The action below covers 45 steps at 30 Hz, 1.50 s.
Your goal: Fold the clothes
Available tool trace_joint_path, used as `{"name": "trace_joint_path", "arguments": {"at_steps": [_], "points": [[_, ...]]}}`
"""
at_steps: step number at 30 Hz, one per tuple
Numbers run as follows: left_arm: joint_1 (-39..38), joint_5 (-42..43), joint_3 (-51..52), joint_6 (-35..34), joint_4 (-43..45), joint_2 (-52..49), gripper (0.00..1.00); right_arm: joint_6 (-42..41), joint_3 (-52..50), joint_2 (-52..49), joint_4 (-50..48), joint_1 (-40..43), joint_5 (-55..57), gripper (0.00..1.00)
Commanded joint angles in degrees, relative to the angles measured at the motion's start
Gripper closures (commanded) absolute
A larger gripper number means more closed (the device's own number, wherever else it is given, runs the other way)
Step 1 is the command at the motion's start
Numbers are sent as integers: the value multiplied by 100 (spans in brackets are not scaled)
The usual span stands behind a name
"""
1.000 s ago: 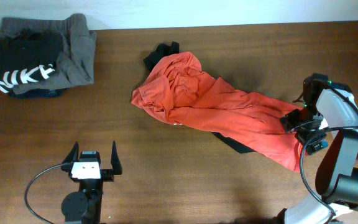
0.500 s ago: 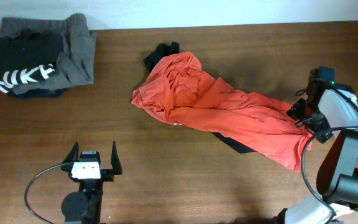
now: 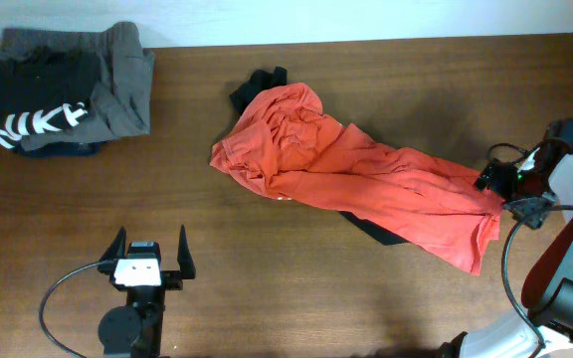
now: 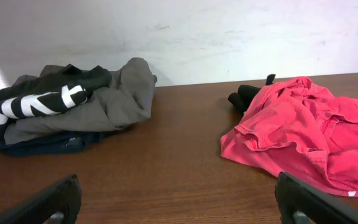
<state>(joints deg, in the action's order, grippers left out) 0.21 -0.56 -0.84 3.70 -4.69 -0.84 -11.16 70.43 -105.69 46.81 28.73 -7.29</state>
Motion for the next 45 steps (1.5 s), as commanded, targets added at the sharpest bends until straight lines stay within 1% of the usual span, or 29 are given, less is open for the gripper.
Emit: {"name": "trace_joint_path", "arguments": {"at_steps": [1, 7, 12, 15, 16, 17, 18, 19, 20, 21, 22, 24, 25, 31, 33, 37, 40, 45], "points": [[44, 81, 31, 92, -7, 39, 1, 382, -269, -59, -131, 22, -461, 1], [44, 81, 31, 92, -7, 39, 1, 361, -472, -59, -199, 22, -476, 1], [44, 81, 31, 92, -7, 39, 1, 317, -866, -59, -573, 22, -479, 1], [44, 81, 31, 92, -7, 39, 1, 317, -938, -59, -673, 22, -476, 1], [44, 81, 31, 92, -7, 39, 1, 317, -938, -59, -675, 22, -476, 4], [44, 81, 31, 92, -7, 39, 1, 315, -938, -59, -673, 22, -476, 11], [44, 81, 31, 92, -7, 39, 1, 205, -938, -59, -671, 22, -474, 25], [44, 81, 31, 92, -7, 39, 1, 153, -938, -59, -671, 22, -476, 30], [44, 81, 31, 92, -7, 39, 1, 103, -935, -59, -678, 22, -479, 43], [44, 81, 31, 92, -7, 39, 1, 70, -935, -59, -682, 22, -476, 53], [44, 81, 31, 94, -7, 39, 1, -13, -935, -52, -699, 24, -476, 67], [44, 81, 31, 92, -7, 39, 1, -28, -914, -39, -688, 22, -476, 85], [44, 81, 31, 92, -7, 39, 1, -28, -861, -24, -629, 22, -479, 96], [44, 81, 31, 94, -7, 39, 1, -26, -457, 184, -170, 22, -678, 96], [44, 81, 31, 94, -7, 39, 1, -22, -317, 348, 17, 22, -1008, 96], [44, 81, 31, 92, -7, 39, 1, 22, -221, 872, 214, 17, -2247, 96], [44, 81, 31, 92, -7, 39, 1, 20, -221, 1222, 398, 15, -2953, 96], [44, 81, 31, 92, -7, 39, 1, 20, -221, 1738, 697, -181, -3679, 96]]}}
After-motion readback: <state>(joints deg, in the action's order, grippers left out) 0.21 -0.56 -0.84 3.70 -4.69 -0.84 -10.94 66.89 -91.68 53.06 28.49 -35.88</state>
